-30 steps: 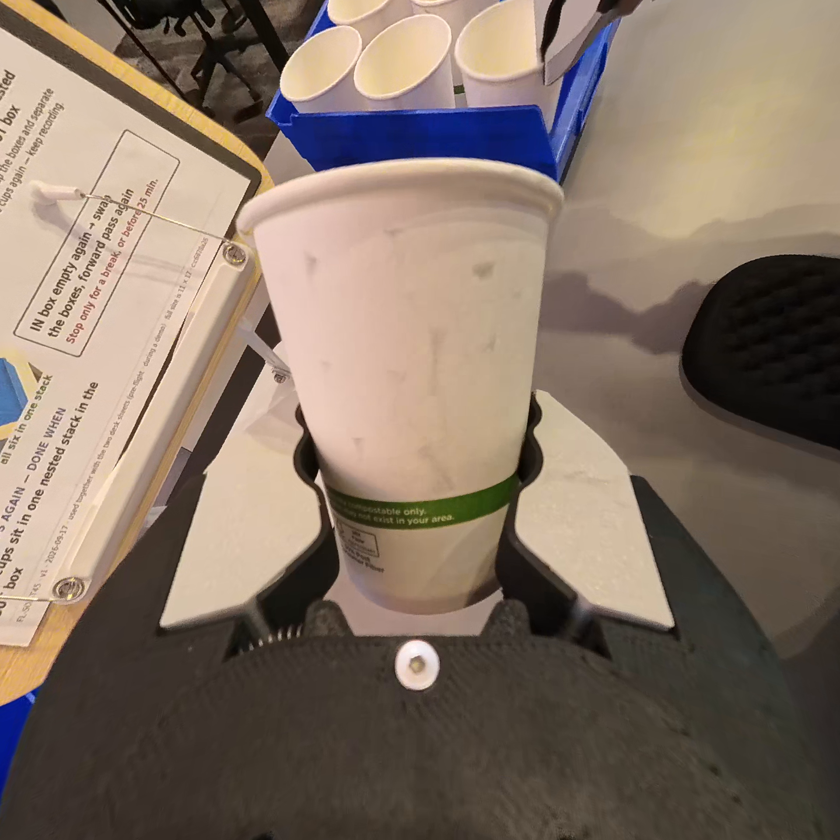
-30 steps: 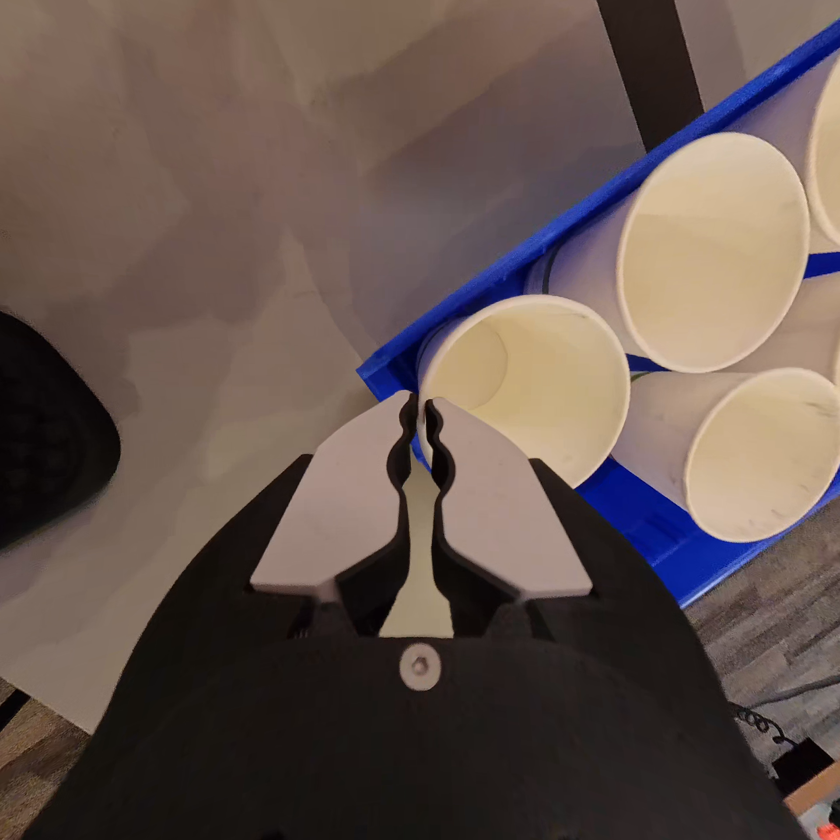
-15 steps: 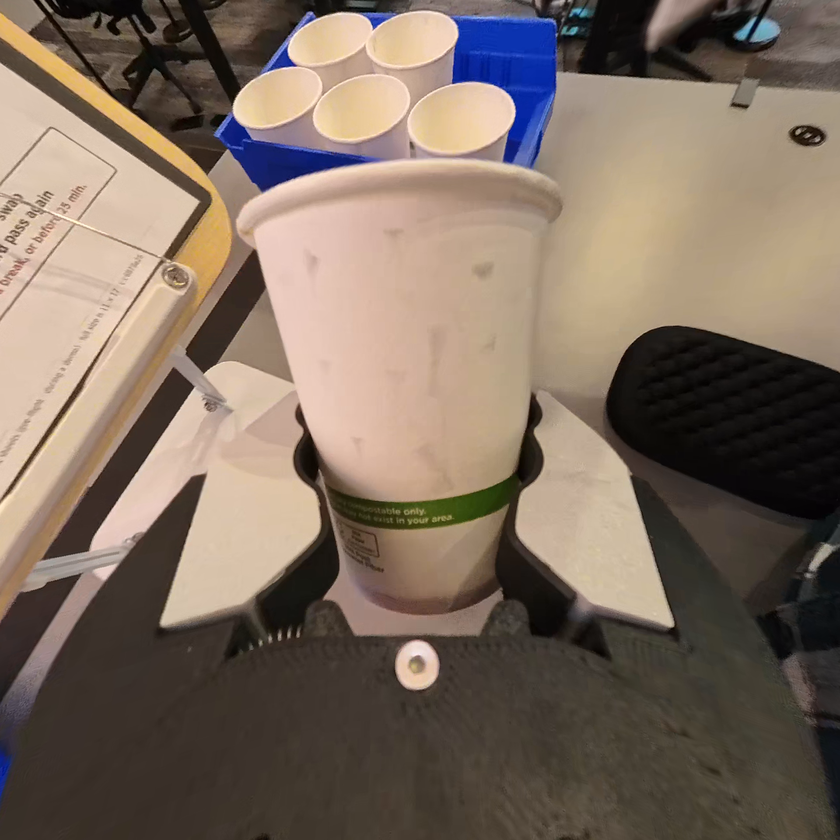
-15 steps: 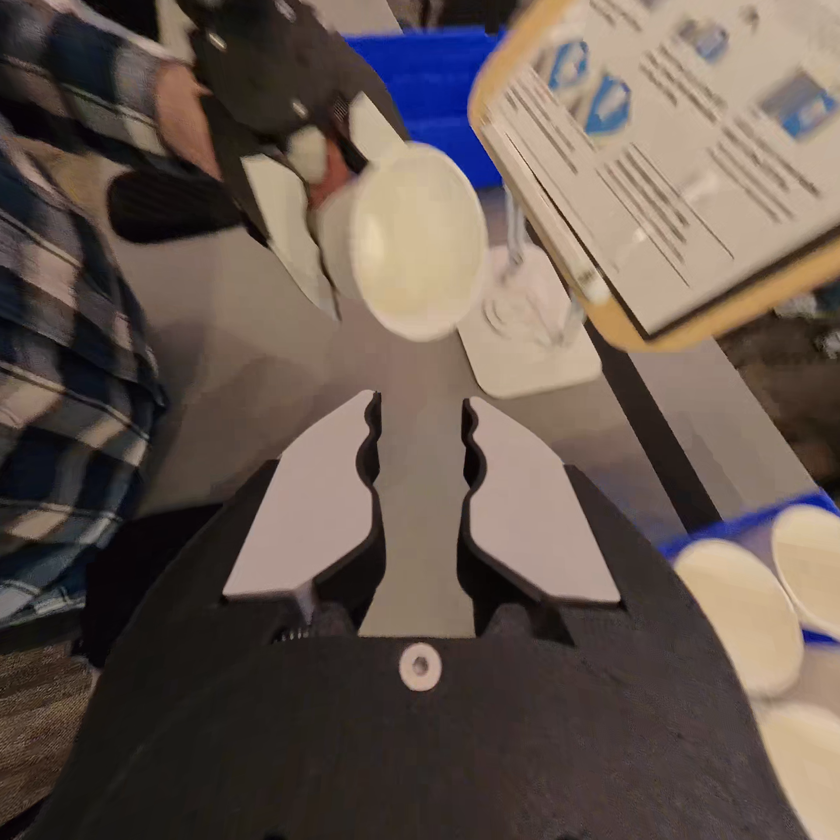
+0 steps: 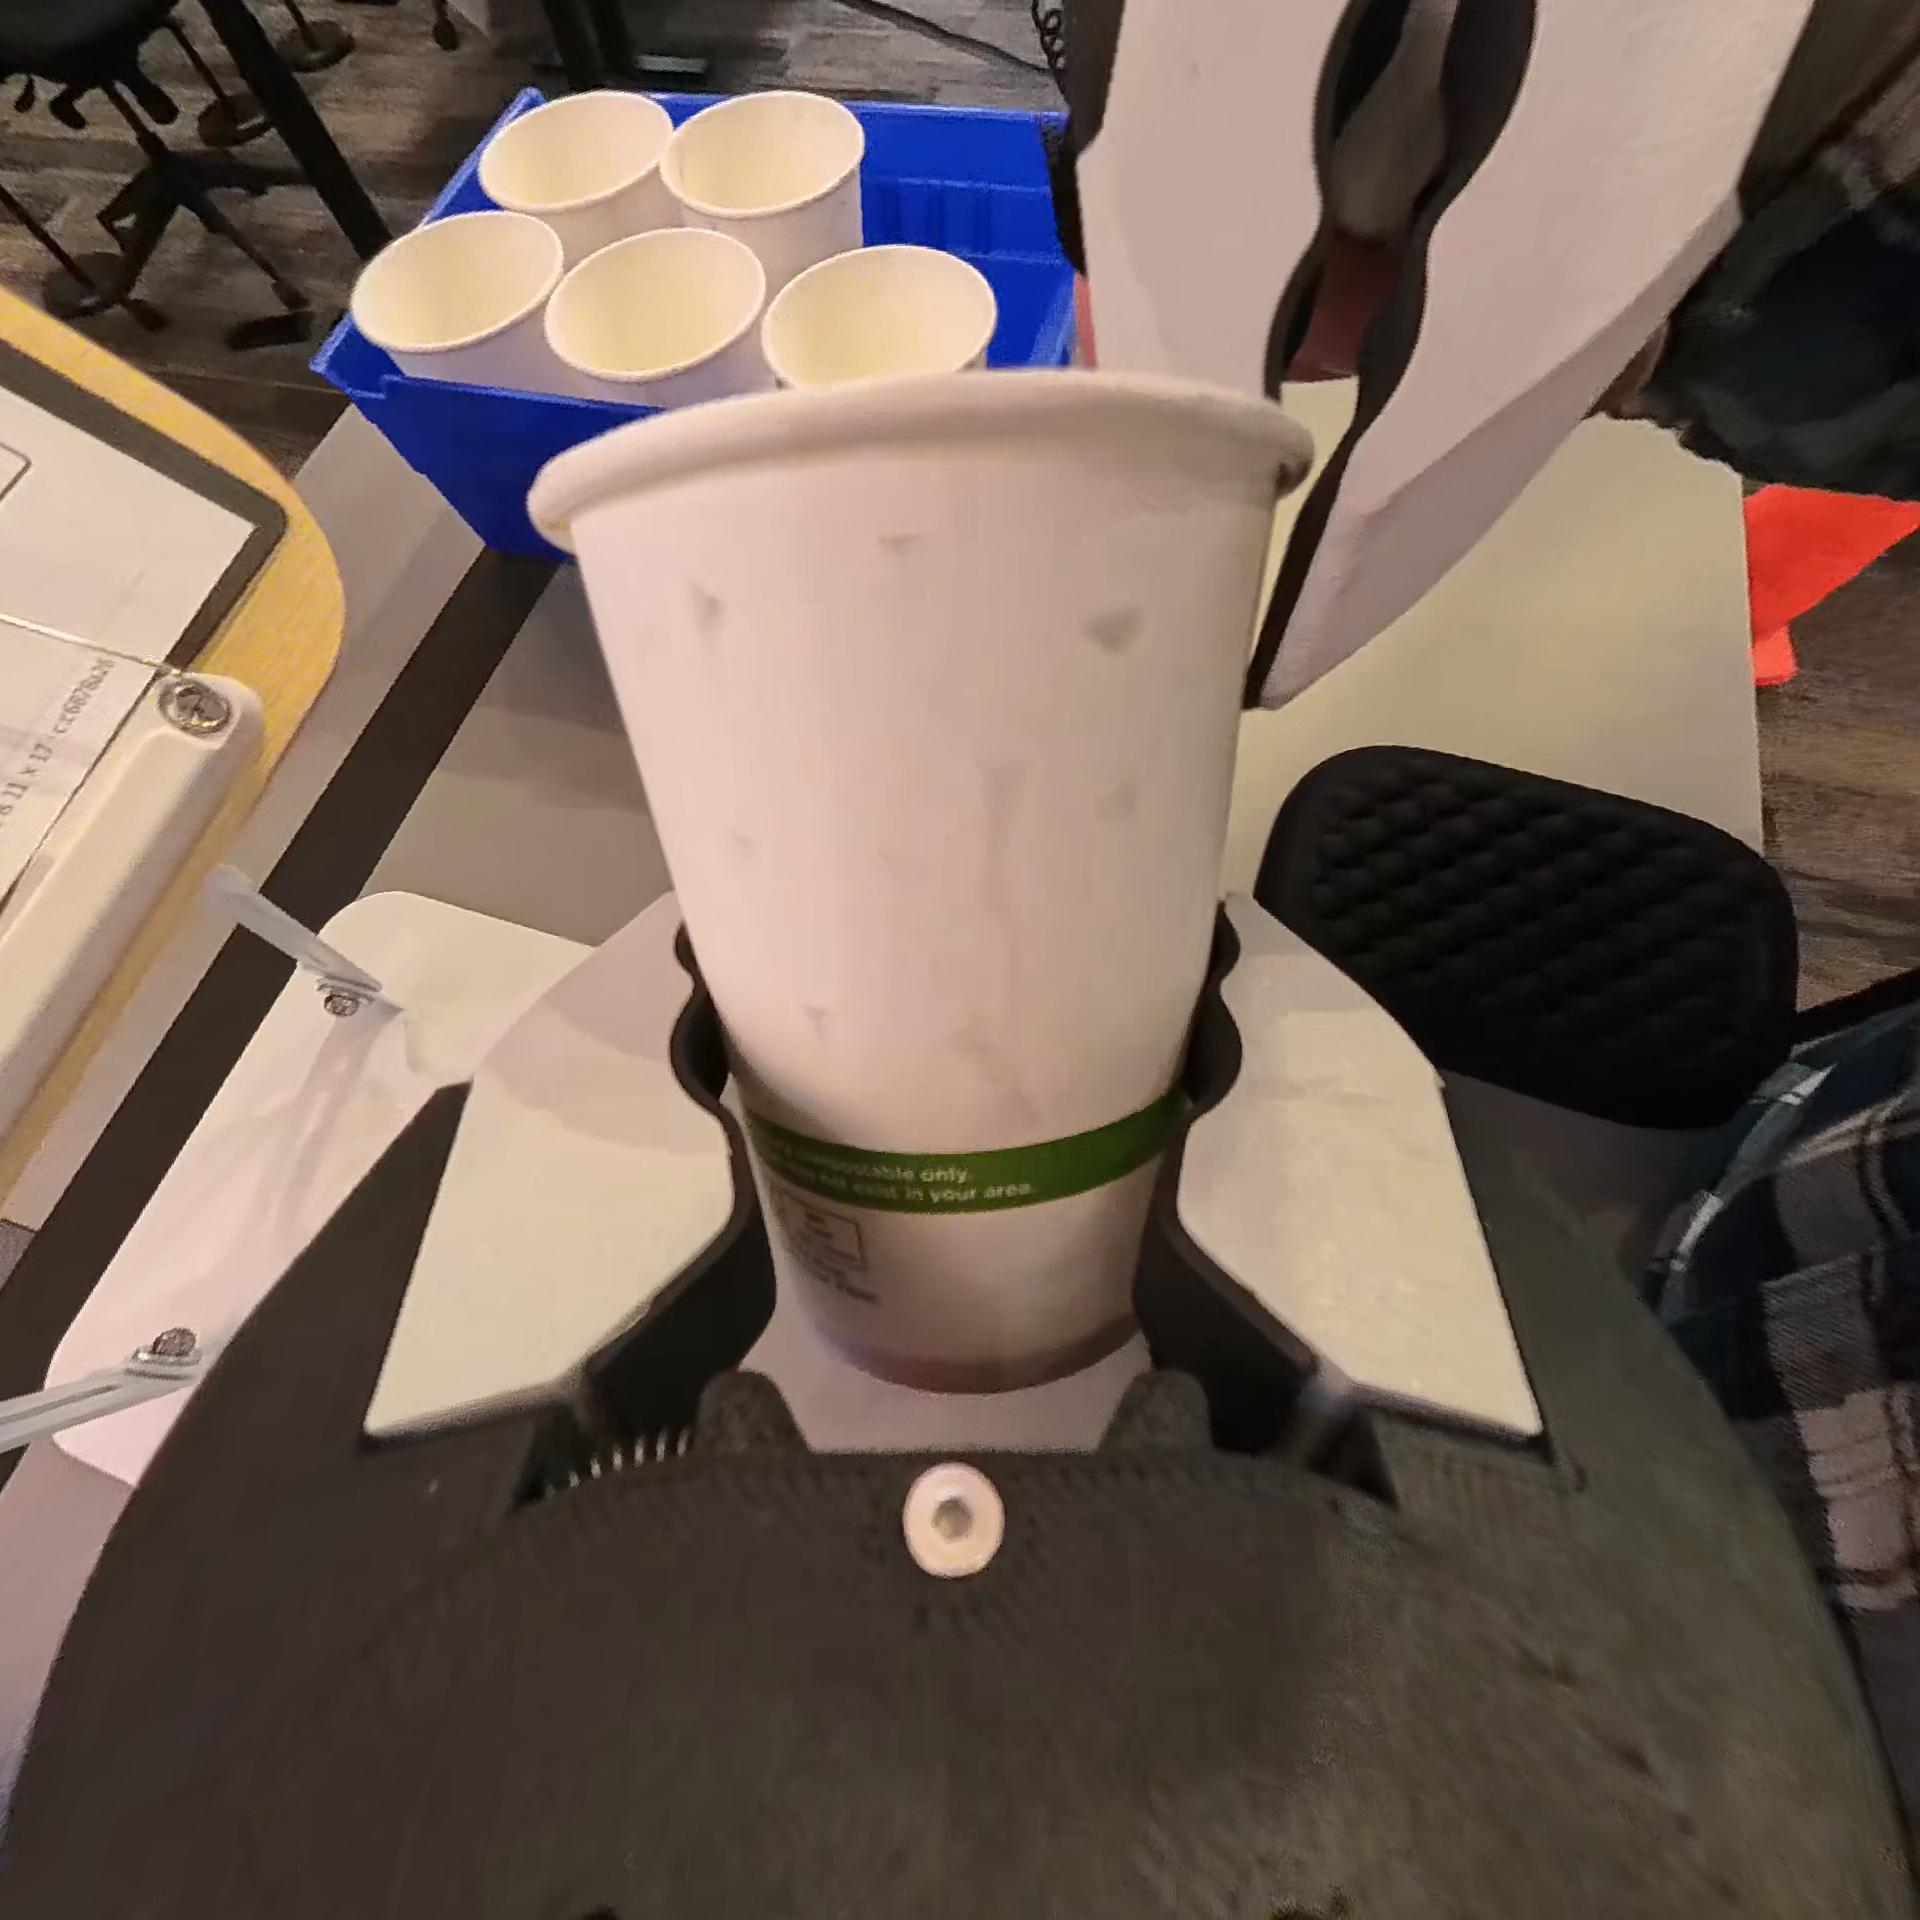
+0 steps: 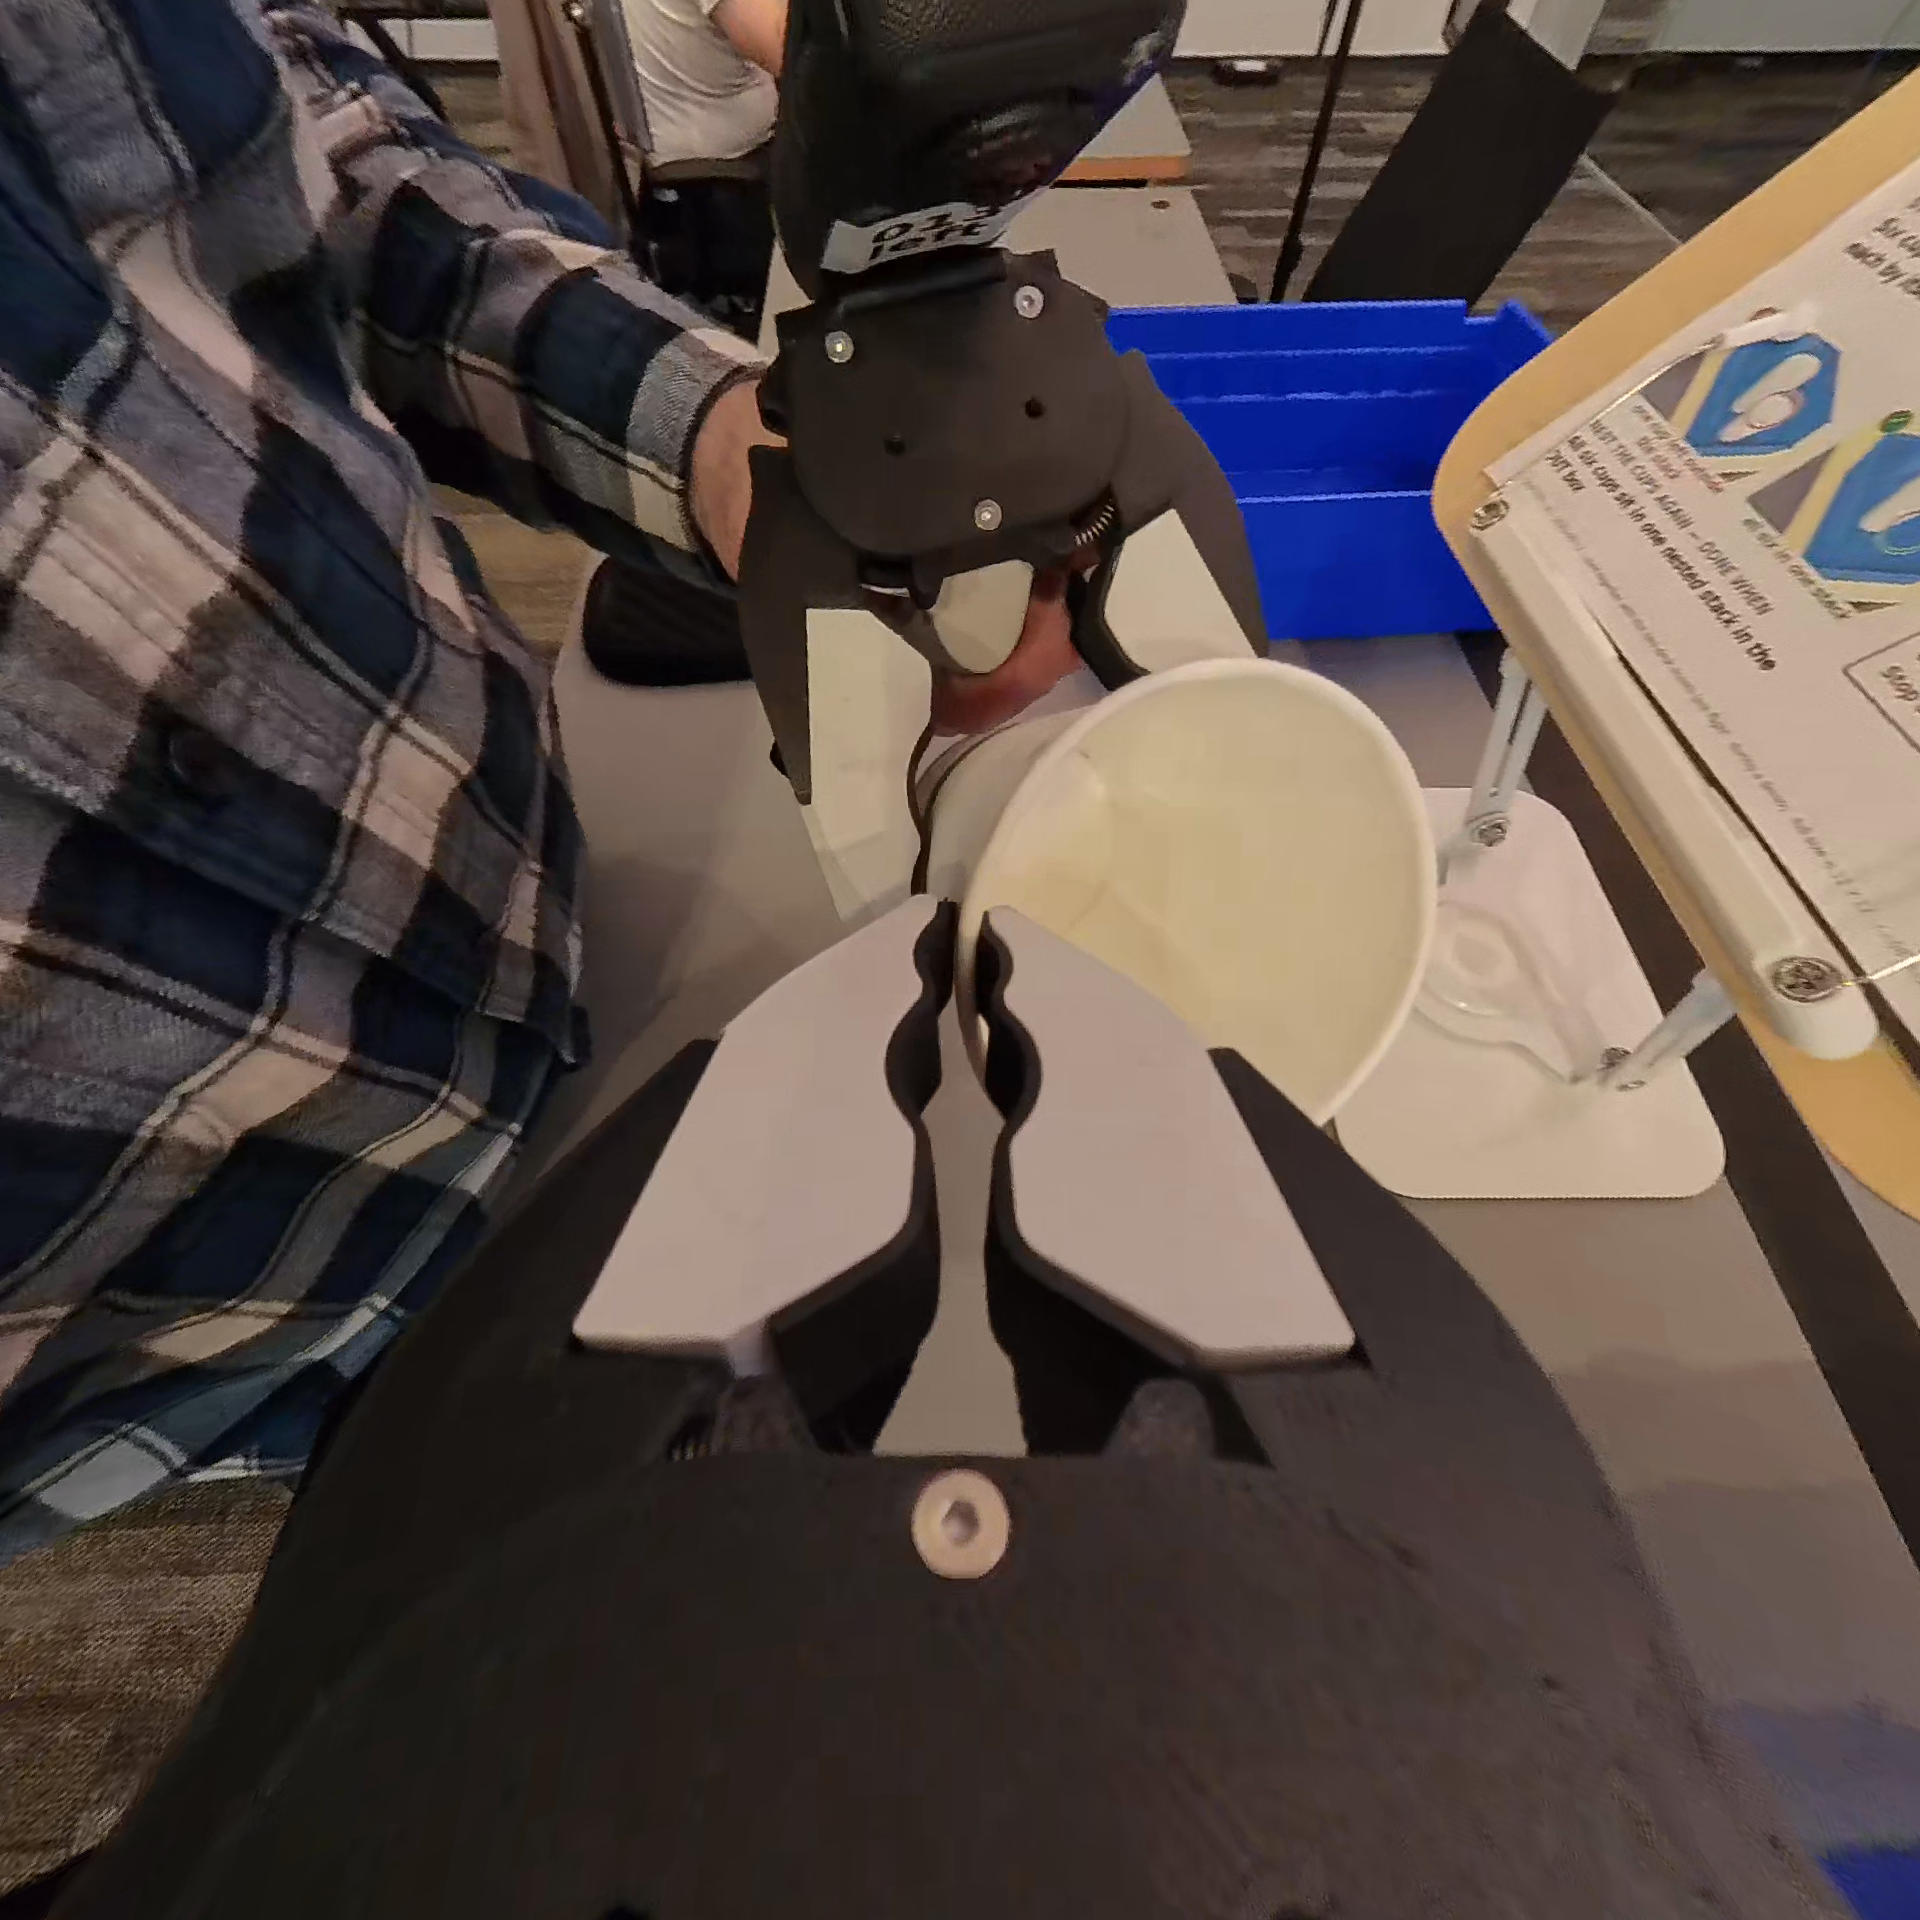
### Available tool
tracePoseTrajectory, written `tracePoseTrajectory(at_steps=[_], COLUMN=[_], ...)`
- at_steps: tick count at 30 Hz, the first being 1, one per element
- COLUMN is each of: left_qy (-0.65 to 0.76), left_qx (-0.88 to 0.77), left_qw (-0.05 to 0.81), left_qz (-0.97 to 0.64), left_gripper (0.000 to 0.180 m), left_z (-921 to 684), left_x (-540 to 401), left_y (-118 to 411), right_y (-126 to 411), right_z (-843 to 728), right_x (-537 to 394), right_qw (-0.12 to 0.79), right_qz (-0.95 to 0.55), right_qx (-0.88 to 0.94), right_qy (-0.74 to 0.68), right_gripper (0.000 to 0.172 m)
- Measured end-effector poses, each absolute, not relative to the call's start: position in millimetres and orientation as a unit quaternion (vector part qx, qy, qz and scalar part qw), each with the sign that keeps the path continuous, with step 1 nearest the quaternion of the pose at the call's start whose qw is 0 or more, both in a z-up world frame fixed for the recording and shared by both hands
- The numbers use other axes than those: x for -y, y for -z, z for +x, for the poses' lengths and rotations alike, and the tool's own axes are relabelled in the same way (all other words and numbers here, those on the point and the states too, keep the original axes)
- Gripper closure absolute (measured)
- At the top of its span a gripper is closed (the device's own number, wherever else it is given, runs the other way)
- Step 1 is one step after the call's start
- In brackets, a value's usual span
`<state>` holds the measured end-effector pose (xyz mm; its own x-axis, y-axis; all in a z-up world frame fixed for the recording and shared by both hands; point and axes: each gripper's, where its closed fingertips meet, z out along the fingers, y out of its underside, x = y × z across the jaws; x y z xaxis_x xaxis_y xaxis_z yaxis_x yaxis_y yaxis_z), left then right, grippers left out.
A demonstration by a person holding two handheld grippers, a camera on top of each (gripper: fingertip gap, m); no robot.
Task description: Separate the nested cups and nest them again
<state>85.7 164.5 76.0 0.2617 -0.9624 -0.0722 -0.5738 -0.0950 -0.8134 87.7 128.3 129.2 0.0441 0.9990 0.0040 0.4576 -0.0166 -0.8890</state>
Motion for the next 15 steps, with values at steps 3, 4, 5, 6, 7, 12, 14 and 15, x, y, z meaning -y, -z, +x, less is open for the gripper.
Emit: tracePoseTrajectory(at_steps=[3, 4, 5, 6, 7, 12, 14, 15], left_qy=[0.267, 0.274, 0.280, 0.283, 0.284, 0.272, 0.267, 0.270], left_qx=[-0.556, -0.551, -0.545, -0.537, -0.530, -0.518, -0.524, -0.528], left_qw=[0.385, 0.392, 0.399, 0.407, 0.415, 0.429, 0.425, 0.422], left_qz=[-0.687, -0.684, -0.682, -0.683, -0.683, -0.688, -0.688, -0.686], left_gripper=[0.093, 0.093, 0.092, 0.086, 0.083, 0.121, 0.141, 0.151], left_z=[90, 92, 92, 92, 91, 81, 78, 78], left_x=[-161, -162, -164, -167, -171, -184, -184, -181], left_y=[-81, -86, -91, -96, -99, -101, -97, -95], right_y=[-133, -136, -141, -146, -151, -172, -177, -177], right_z=[93, 96, 102, 108, 117, 213, 259, 282], right_x=[-124, -125, -127, -129, -132, -176, -190, -197], right_qw=[0.377, 0.383, 0.391, 0.398, 0.406, 0.458, 0.466, 0.464], right_qz=[-0.614, -0.615, -0.617, -0.620, -0.625, -0.703, -0.736, -0.753], right_qx=[0.589, 0.584, 0.578, 0.571, 0.565, 0.501, 0.467, 0.452], right_qy=[-0.367, -0.366, -0.363, -0.362, -0.354, -0.213, -0.152, -0.115], right_gripper=[0.170, 0.170, 0.170, 0.170, 0.170, 0.170, 0.170, 0.170])
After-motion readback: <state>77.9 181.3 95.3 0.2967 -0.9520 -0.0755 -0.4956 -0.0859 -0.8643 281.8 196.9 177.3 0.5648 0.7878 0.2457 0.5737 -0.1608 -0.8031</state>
